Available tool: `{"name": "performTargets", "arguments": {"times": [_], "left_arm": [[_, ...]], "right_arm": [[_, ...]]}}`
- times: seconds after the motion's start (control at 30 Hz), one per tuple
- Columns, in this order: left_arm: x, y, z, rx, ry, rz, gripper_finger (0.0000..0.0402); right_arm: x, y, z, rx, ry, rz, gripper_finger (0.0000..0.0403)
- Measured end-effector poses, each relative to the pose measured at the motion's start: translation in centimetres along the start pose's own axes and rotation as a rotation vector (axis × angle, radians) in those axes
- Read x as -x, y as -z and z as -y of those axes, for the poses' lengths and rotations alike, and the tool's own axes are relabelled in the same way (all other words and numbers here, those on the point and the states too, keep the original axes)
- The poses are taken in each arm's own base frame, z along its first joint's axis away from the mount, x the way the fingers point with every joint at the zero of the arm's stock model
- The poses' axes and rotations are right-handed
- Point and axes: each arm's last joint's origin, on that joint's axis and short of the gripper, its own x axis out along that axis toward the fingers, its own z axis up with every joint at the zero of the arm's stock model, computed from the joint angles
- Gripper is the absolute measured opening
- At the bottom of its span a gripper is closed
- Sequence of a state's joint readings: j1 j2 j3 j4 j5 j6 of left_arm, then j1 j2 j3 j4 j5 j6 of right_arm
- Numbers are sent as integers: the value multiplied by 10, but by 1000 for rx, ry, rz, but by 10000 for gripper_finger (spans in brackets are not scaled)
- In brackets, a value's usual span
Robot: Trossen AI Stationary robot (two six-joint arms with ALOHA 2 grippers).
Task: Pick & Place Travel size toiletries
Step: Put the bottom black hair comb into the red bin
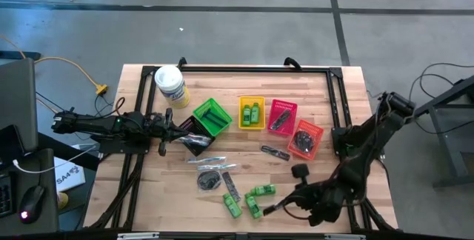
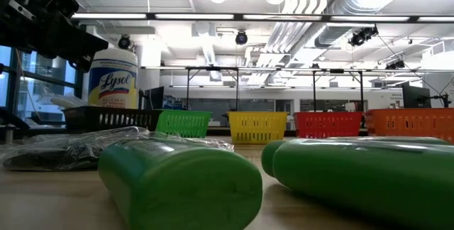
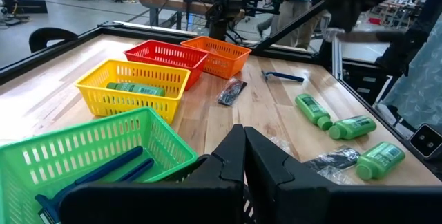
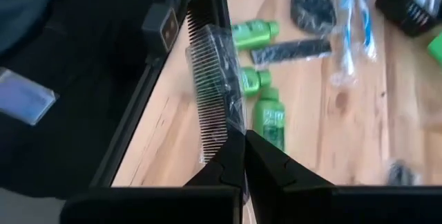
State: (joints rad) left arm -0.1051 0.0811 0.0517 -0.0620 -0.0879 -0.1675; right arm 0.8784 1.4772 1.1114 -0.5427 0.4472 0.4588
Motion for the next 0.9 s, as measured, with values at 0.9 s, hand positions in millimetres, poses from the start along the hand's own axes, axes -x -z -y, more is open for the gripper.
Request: {"name": "performTargets", "arguments": {"times": [0.9], "left_arm": [[0, 1, 2, 74, 53, -14, 0]], "right_arm": [[83, 44, 90, -51, 22, 371, 3]]}}
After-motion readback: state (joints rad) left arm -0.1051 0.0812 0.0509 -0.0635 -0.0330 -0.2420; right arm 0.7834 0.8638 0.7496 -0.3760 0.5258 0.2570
